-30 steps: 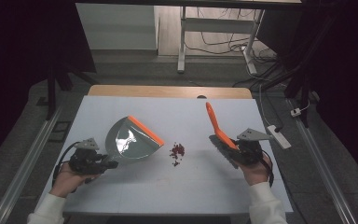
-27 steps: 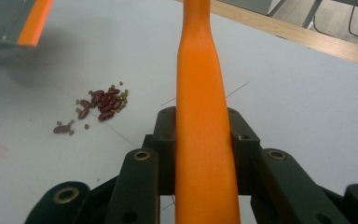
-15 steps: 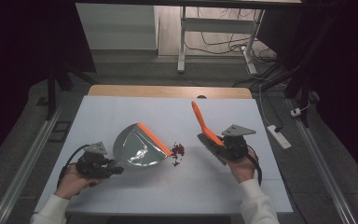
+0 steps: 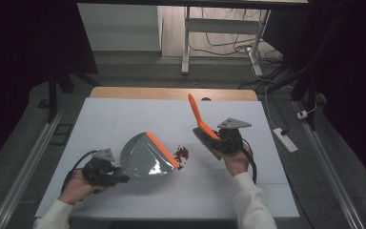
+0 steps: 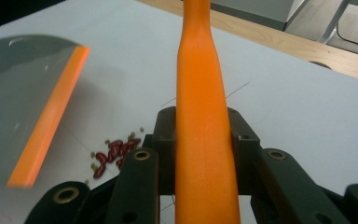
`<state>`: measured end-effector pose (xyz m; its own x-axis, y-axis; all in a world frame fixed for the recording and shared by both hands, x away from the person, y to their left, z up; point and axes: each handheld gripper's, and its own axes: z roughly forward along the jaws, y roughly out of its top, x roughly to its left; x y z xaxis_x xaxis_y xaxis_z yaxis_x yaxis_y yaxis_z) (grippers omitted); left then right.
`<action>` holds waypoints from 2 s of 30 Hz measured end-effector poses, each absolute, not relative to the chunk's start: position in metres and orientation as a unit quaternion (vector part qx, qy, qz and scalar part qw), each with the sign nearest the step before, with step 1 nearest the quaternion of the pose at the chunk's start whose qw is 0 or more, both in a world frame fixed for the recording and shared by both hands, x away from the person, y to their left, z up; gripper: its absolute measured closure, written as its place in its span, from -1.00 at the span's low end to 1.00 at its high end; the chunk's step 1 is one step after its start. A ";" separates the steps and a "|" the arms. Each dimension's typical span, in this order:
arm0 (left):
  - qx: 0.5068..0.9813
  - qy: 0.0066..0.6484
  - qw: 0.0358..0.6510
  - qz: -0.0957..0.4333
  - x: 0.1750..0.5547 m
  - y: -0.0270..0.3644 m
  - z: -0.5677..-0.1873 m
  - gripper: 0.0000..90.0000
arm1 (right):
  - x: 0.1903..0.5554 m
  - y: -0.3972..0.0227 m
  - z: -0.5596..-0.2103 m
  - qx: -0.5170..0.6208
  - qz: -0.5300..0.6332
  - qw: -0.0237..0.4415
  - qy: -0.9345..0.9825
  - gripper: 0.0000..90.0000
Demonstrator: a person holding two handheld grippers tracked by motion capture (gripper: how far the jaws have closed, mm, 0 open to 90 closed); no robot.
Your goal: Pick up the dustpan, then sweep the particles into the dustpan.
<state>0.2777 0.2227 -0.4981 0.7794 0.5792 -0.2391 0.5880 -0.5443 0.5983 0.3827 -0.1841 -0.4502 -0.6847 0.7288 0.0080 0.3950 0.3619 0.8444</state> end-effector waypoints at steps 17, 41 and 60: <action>0.895 0.302 0.326 -0.029 0.273 0.207 -0.501 0.37 | 0.394 -0.168 -0.467 0.333 0.430 0.175 0.821 0.55; 0.904 0.298 0.301 -0.056 0.274 0.200 -0.507 0.37 | 0.398 -0.160 -0.474 0.321 0.422 0.172 0.830 0.55; 0.905 0.302 0.292 -0.066 0.275 0.196 -0.512 0.37 | 0.405 -0.140 -0.488 0.308 0.400 0.170 0.846 0.55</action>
<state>0.2754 0.1963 -0.5125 0.8094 0.5072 -0.2960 0.5846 -0.6478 0.4885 0.4052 -0.1398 -0.4883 -0.7529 0.6569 -0.0403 0.3853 0.4897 0.7821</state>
